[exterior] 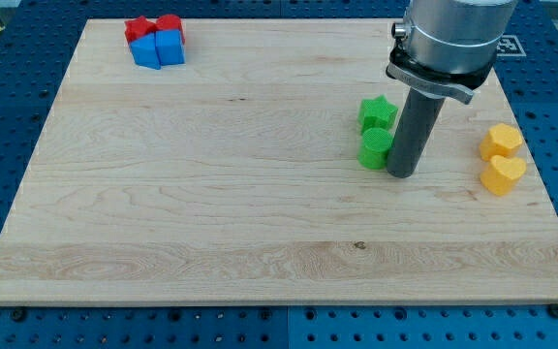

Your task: Move the green circle into the green star

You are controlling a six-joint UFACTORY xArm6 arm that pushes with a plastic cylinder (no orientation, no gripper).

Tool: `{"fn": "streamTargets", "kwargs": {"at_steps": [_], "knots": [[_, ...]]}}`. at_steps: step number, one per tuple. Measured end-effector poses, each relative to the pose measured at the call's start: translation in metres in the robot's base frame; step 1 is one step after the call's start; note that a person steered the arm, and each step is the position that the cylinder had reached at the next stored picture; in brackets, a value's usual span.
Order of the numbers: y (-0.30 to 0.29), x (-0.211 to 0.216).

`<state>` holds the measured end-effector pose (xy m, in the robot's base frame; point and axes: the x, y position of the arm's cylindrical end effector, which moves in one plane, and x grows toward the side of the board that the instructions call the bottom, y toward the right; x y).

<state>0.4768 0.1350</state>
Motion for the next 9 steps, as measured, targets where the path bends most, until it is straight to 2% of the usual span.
{"fn": "streamTargets", "kwargs": {"at_steps": [2,3,5,8,9], "knots": [[-0.025,0.035],[-0.05,0.03],[-0.034,0.004],[-0.023,0.001],[-0.059,0.013]]}}
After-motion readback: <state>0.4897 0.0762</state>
